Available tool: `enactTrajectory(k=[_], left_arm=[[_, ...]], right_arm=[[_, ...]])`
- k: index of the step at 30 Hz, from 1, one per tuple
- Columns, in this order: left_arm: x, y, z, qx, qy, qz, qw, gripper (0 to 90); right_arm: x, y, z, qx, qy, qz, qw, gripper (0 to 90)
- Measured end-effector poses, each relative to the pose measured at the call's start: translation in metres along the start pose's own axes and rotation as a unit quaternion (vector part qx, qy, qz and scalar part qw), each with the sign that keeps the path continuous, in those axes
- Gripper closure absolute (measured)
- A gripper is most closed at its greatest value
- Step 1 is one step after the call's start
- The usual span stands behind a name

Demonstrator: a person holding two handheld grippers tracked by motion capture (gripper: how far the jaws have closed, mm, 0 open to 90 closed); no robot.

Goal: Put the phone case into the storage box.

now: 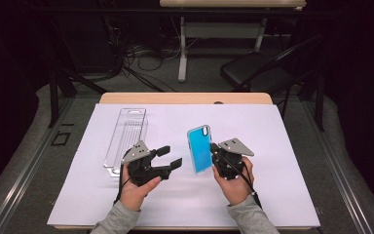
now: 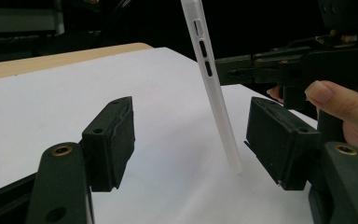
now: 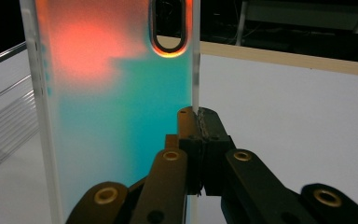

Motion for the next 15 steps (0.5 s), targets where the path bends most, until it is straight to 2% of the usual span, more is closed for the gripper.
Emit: enactTrajectory(k=[4,9,12,15], left_arm=[[0.001,-0.005,-0.002,-0.002,0.002,0.004,1.0000,33.7],[0.002,-0.010,-0.004,-0.003,-0.003,0.023,0.9997,36.8],[0.004,-0.014,-0.006,-0.010,-0.002,0.026,0.9996,37.6],[0.008,-0.014,-0.007,-0.009,-0.010,0.031,0.9994,38.6]], right_arm=[[-0.003,-0.005,-0.002,0.004,0.000,0.000,1.0000,89.3],[-0.005,-0.008,-0.002,0.008,-0.004,0.007,0.9999,89.3],[-0.005,-0.008,-0.002,0.014,-0.006,0.008,0.9999,89.3],[-0.007,-0.008,-0.002,0.016,-0.007,0.010,0.9998,89.3]])
Point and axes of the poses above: each handheld gripper's, and its own axes: z roughly backward along the jaws, y roughly out of its top, x roughly to its right, the point moved 10 cm from there along -z, roughly forward along the jaws, and after that the axes turned 5 degrees about x, right-handed, at the moved point
